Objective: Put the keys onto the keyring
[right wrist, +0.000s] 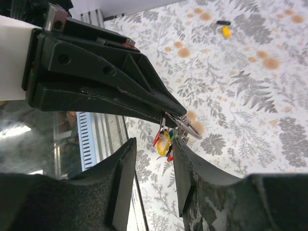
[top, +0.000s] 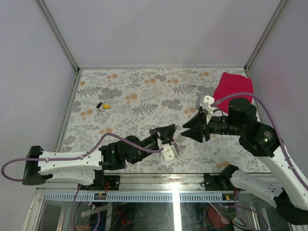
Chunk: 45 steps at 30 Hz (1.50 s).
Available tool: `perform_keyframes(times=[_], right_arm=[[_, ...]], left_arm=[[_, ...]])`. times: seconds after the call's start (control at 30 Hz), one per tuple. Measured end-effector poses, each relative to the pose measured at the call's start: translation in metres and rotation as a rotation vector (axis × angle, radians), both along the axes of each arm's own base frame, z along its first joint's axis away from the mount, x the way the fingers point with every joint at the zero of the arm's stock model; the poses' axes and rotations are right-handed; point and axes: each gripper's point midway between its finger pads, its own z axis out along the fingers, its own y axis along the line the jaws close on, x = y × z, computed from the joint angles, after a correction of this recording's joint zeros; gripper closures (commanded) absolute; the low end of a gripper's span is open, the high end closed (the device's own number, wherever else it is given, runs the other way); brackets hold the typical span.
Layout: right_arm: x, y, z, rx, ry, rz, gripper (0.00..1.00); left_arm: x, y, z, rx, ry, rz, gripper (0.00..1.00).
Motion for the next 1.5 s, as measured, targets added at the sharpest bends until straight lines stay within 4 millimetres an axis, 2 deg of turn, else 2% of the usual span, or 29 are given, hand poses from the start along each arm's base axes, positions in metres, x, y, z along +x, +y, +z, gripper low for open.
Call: perform_keyframes(times=[0.27, 0.67, 0.77, 1.0, 1.03, 1.13, 1.3, 1.5], right_arm=[[0.012, -0.005, 0.016, 0.094, -0.039, -0.121, 0.57], [0.022, 0.005, 0.010, 0.124, 0.072, -0.168, 0.61], [0.023, 0.008, 0.009, 0.126, 0.080, -0.163, 0.67], [0.021, 0.014, 0.004, 0.122, 0.117, -0.133, 0.99], [0.021, 0.015, 0.004, 0.123, 0.118, -0.129, 1.00], [0.021, 0.016, 0.004, 0.123, 0.120, -0.124, 1.00], [0.022, 0.019, 0.003, 0.119, 0.127, -0.116, 1.00], [0.024, 0.022, -0.002, 0.107, 0.146, -0.109, 1.00]], left_arm=[[0.002, 0.002, 0.002, -0.007, -0.001, 0.018, 1.00], [0.003, 0.002, 0.004, -0.017, -0.002, 0.022, 1.00], [0.003, 0.002, 0.004, -0.018, -0.002, 0.022, 1.00], [0.004, 0.002, 0.003, -0.015, -0.001, 0.034, 1.00], [0.005, 0.003, 0.003, -0.015, -0.001, 0.037, 1.00], [0.006, 0.003, 0.002, -0.014, 0.000, 0.042, 0.96], [0.007, 0.005, 0.002, -0.017, 0.006, 0.058, 0.80], [0.006, 0.004, 0.004, -0.036, 0.014, 0.049, 0.77]])
